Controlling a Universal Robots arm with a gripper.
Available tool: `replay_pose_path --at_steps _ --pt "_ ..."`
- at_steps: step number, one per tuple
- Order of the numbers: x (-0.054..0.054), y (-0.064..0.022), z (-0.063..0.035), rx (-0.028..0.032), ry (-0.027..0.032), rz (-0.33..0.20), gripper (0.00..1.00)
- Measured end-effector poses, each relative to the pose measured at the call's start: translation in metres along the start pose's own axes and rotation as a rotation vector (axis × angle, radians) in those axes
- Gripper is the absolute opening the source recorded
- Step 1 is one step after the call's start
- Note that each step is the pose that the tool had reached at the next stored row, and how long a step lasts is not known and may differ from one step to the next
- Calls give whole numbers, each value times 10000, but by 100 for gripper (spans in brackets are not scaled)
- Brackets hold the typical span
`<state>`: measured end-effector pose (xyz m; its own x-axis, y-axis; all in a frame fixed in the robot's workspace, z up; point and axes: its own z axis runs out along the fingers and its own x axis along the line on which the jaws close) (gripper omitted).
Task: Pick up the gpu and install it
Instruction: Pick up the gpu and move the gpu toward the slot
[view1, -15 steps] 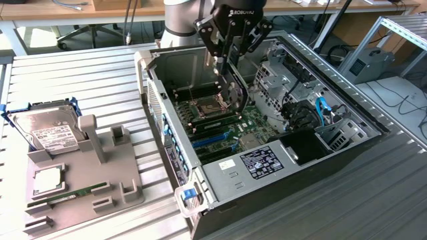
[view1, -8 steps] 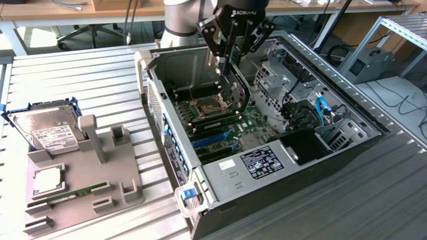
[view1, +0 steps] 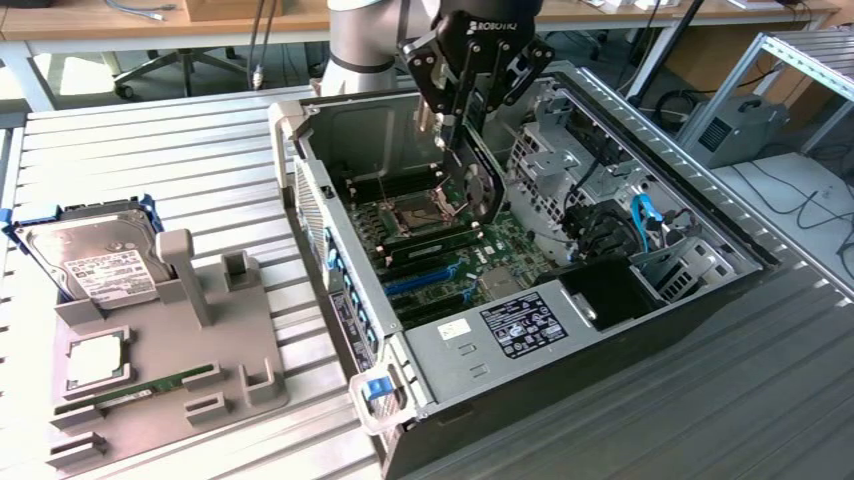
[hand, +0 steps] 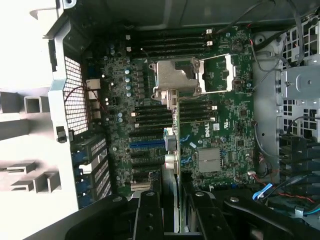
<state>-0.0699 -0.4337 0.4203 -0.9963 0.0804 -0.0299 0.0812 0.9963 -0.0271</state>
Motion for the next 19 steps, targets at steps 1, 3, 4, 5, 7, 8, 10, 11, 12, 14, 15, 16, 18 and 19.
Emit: replay_pose_path --at_steps 1,3,4,5,7,8,10,11,12,14,15,16,18,19 --pt "-9 1 2 0 -1 0 27" --pt "-17 1 4 0 0 0 27" --pt "-22 2 6 0 -1 0 27" --pt "-27 2 7 -1 -1 0 27" --pt "-46 4 11 -1 -1 0 27" --pt "-59 5 13 0 -1 0 27" --pt "-87 8 19 0 0 0 27" --pt "-108 9 24 -1 0 1 27" --pt "-138 12 32 0 0 0 27" --pt "-220 19 53 -1 0 0 27" --pt "-255 22 69 0 0 1 27" --pt "-289 26 82 0 0 0 27" --pt "-300 27 86 0 0 0 27" --pt "-305 27 88 1 0 1 27"
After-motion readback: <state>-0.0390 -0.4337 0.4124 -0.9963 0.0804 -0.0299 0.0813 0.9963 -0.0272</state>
